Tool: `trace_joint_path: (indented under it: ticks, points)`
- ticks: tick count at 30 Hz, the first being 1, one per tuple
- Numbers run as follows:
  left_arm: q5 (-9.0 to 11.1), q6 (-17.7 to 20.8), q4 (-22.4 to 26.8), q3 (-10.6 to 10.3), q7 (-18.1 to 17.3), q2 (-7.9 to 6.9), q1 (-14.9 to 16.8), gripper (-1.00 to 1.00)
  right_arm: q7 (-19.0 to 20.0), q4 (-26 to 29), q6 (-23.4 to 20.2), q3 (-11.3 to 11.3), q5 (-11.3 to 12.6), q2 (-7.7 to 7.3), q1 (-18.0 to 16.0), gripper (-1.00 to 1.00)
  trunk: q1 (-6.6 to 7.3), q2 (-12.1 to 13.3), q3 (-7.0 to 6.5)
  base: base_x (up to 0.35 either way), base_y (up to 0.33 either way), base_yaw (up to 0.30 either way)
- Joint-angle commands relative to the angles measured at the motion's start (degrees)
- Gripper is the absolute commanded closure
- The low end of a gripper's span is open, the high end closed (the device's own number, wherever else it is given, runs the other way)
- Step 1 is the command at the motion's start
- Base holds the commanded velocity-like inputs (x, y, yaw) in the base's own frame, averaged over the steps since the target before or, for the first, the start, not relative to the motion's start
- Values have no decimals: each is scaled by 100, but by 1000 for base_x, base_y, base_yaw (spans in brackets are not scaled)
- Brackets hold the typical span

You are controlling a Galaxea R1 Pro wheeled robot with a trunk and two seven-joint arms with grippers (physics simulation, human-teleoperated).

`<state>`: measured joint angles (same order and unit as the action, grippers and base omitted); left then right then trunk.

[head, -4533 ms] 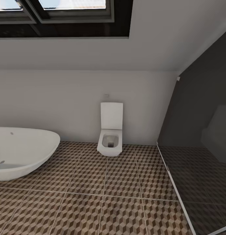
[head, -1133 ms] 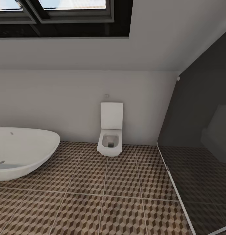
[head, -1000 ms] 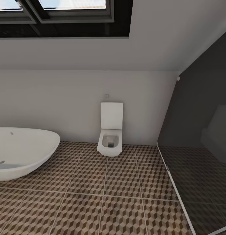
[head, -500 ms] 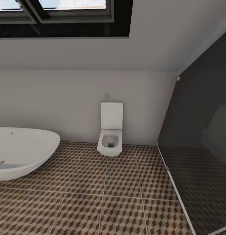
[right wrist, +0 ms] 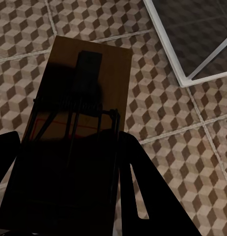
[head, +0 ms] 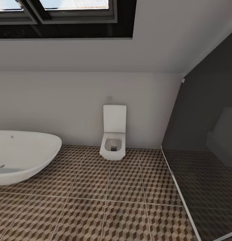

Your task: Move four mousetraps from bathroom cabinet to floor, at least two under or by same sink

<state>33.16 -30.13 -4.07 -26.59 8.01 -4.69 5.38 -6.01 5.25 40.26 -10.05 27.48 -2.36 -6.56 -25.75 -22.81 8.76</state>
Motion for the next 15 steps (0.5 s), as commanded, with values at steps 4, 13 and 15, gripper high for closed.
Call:
trace_joint_path:
  ticks: [4,13,15]
  points:
    - [-12,-20,-14,-40,34,3,7,100,-49,1,9,-50,13,-1,-3,100,-3,-11,11,0,0,0]
    - [-12,-18,-14,-40,34,3,7,100,-49,1,9,-50,12,-1,-3,100,-3,-11,11,0,0,0]
    - [-12,-19,-14,-40,34,3,7,100,-49,-2,9,-50,13,-1,-3,100,-3,-11,11,0,0,0]
